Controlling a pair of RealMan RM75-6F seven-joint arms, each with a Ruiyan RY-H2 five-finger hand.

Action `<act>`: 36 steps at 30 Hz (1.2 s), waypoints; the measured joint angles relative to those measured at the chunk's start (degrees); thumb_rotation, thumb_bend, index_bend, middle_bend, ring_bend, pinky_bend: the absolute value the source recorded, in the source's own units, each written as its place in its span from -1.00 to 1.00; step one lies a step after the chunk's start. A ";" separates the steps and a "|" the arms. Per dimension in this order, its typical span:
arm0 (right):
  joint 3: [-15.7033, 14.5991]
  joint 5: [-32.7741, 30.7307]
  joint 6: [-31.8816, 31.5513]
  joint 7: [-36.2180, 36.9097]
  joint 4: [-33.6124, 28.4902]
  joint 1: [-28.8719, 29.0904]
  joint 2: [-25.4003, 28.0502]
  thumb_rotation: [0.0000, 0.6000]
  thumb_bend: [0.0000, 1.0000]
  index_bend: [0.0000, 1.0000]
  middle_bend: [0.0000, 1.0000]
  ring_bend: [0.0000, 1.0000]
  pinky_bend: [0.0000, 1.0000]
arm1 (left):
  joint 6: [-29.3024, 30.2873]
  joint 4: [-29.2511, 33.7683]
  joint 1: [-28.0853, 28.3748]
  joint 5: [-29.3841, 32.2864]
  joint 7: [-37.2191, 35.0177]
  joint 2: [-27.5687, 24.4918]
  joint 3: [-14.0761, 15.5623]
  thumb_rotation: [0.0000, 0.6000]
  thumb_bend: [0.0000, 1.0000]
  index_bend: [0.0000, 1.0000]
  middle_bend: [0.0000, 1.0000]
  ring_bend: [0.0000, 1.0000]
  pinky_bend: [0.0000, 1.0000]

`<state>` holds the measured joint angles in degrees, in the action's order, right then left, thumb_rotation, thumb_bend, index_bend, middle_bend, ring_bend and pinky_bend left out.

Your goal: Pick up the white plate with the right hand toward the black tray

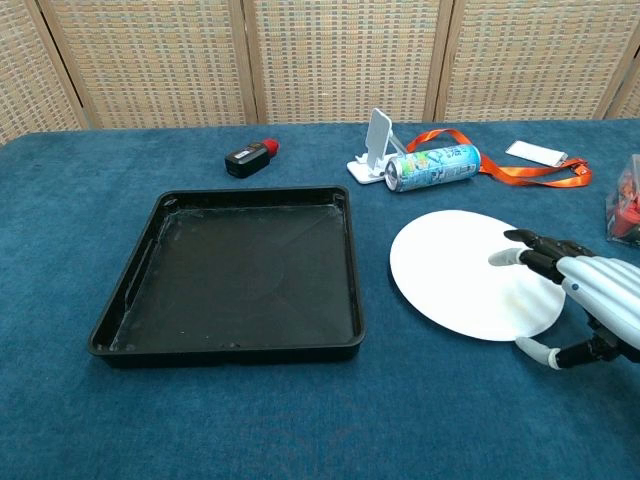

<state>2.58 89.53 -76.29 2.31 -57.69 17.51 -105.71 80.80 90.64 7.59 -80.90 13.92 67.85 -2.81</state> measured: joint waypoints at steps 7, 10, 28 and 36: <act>0.05 -0.71 0.33 -0.24 -0.97 -0.13 0.68 1.00 0.03 -0.60 -1.00 -1.00 -0.94 | 0.45 0.39 -0.06 -0.28 0.31 -0.07 0.05 1.00 -1.00 -1.00 -1.00 -1.00 -1.00; -0.06 -0.75 0.39 -0.52 -1.08 -0.08 0.64 1.00 0.03 -0.60 -1.00 -1.00 -0.94 | 0.46 0.46 -0.07 -0.24 0.38 -0.09 0.07 1.00 -1.00 -1.00 -1.00 -1.00 -1.00; -0.23 -1.20 1.16 -0.14 -0.02 0.46 -0.80 1.00 0.03 -0.59 -1.00 -1.00 -0.94 | 0.19 0.19 0.06 -0.03 0.14 -0.01 0.13 1.00 -1.00 -1.00 -1.00 -1.00 -1.00; 0.73 -1.62 1.89 0.82 2.84 1.59 -2.51 1.00 0.03 -0.54 -1.00 -1.00 -0.93 | 0.21 0.12 0.06 0.23 0.06 -0.02 0.01 1.00 -1.00 -1.00 -1.00 -1.00 -1.00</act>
<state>3.31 87.91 -74.41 3.14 -54.85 19.10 -108.22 81.01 90.76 7.65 -80.68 13.97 67.84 -2.80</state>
